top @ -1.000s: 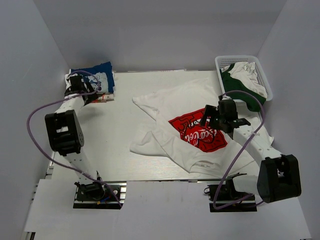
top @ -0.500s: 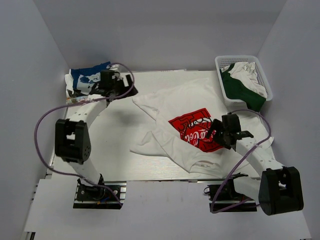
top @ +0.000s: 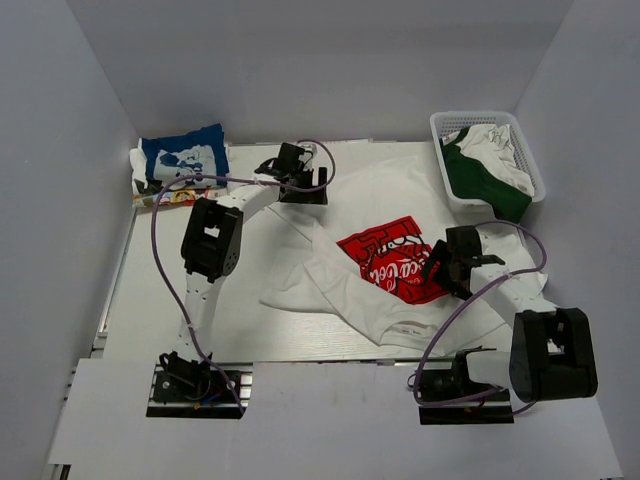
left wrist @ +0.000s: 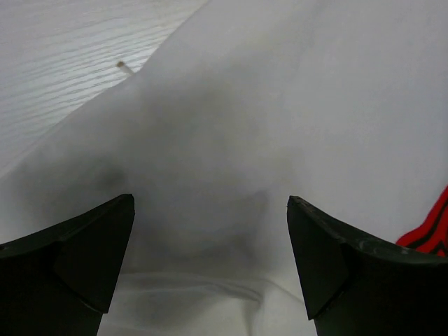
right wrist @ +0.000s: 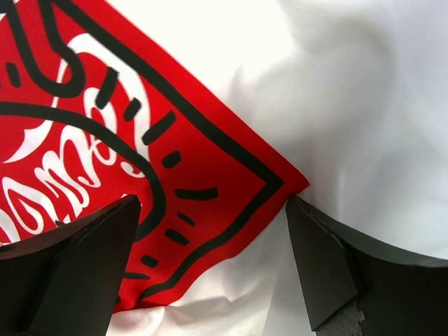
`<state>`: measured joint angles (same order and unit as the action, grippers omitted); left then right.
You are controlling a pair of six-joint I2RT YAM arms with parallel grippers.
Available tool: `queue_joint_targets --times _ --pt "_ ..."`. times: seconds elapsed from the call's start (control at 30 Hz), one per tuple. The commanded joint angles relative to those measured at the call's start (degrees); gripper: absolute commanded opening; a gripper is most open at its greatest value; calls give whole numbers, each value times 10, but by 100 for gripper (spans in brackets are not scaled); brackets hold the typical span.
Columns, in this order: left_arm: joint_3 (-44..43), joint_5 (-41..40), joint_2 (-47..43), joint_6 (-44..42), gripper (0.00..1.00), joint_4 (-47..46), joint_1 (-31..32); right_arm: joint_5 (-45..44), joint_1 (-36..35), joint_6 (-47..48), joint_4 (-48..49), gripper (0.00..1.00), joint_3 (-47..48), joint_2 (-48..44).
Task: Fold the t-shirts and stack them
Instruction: Flatten out the tshirt
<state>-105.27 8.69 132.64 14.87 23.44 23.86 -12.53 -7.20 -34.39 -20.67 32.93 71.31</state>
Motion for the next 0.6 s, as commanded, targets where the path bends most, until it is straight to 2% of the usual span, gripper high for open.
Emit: queue_joint_targets --times 0.0,0.2,0.23,0.33,0.37,0.43,0.47,0.53,0.57 --pt "31 -49 -35 -13 100 32 -8 21 -6 55 41 90 23 24" --pt "225 -107 -112 59 100 6 -8 33 -61 72 42 90 85 135" --pt "282 -107 -127 72 100 6 -8 45 -69 71 47 90 91 146" --pt "399 -112 -207 110 100 -5 -8 55 -111 79 49 90 146 217" --pt "424 -145 -231 121 100 4 -8 53 -117 81 47 90 178 266" --pt "484 -171 -300 153 100 14 -8 44 -139 92 34 90 234 298" --pt "499 -192 -322 165 100 22 -8 42 -155 100 28 90 277 354" --pt "535 -198 -361 182 100 36 -3 47 -164 115 13 90 374 390" --pt "546 -212 -390 190 100 45 -3 45 -171 121 -17 90 404 451"
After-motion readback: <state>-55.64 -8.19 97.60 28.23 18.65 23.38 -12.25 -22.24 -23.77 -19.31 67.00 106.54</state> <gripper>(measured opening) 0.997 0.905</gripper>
